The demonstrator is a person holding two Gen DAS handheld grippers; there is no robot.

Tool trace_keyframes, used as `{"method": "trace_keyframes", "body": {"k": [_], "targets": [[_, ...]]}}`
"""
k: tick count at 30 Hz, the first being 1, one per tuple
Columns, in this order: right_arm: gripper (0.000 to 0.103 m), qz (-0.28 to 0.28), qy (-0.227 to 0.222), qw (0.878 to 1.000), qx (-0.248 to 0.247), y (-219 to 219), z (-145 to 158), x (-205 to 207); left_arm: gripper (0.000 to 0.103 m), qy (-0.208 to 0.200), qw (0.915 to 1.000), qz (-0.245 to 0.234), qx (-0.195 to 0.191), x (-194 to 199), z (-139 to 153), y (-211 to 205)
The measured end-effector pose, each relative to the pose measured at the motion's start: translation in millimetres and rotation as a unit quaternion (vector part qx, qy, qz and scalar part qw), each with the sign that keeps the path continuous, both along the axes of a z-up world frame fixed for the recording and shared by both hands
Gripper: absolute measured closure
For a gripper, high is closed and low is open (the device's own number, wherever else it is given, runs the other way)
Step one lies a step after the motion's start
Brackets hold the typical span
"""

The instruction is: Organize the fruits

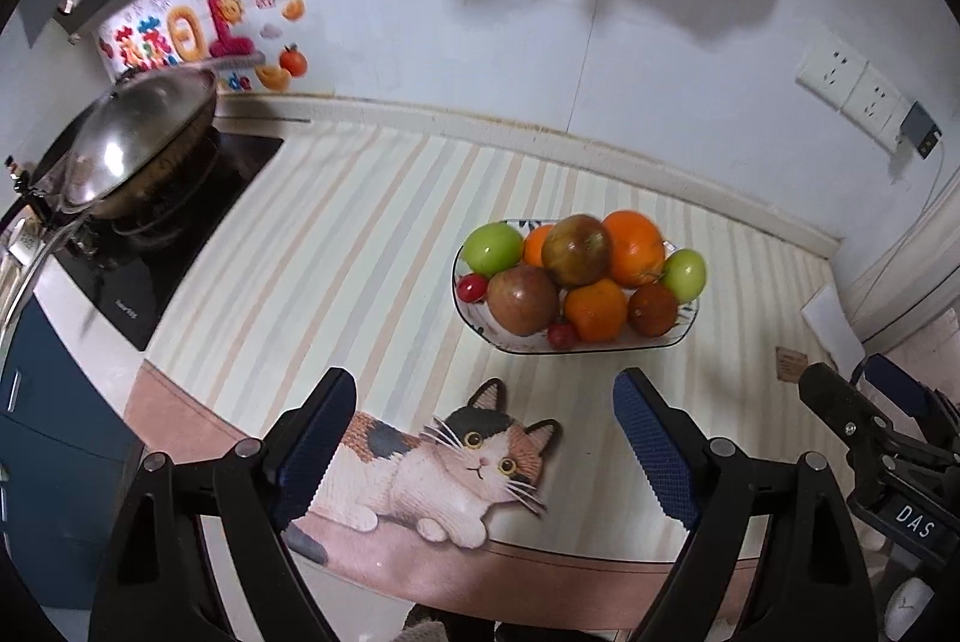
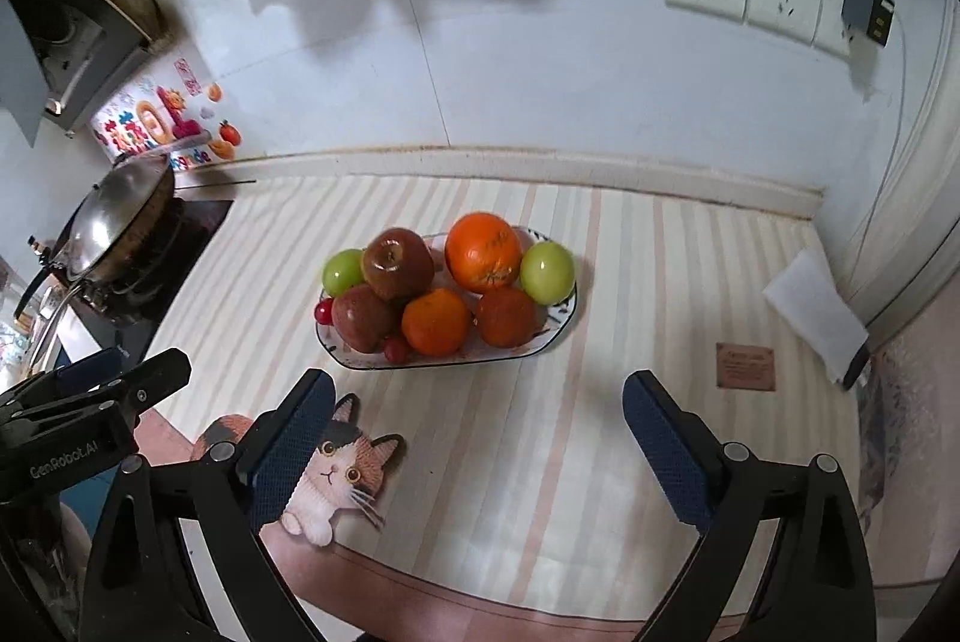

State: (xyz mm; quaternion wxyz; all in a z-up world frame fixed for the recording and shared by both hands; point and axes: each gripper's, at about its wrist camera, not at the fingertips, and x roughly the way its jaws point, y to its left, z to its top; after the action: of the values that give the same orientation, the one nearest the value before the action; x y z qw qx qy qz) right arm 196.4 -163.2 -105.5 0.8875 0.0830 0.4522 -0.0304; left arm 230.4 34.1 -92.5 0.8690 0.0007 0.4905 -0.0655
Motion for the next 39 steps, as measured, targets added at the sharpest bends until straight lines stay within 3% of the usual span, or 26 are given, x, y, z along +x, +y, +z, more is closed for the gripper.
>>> {"method": "trace_keyframes", "body": {"k": [13, 20, 30, 38, 39], "targets": [[0.004, 0.064, -0.052, 0.996, -0.015, -16, 86, -90, 0.015, -0.050, 0.9977, 0.044, -0.001, -98, 66, -21], [0.003, 0.068, -0.075, 0.994, -0.031, -19, 119, -136, 0.015, -0.068, 0.9967, 0.045, 0.006, -143, 90, -24], [0.003, 0.059, -0.090, 0.994, -0.020, -13, 146, -177, 0.015, -0.101, 0.9944, 0.030, 0.009, -174, 117, -17], [0.003, 0.057, -0.091, 0.994, -0.012, -13, 148, -184, 0.015, -0.100, 0.9946, 0.028, 0.003, -176, 114, -15], [0.003, 0.055, -0.090, 0.994, -0.012, -14, 147, -183, 0.009, -0.098, 0.9948, 0.028, 0.002, -174, 111, -16]]}}
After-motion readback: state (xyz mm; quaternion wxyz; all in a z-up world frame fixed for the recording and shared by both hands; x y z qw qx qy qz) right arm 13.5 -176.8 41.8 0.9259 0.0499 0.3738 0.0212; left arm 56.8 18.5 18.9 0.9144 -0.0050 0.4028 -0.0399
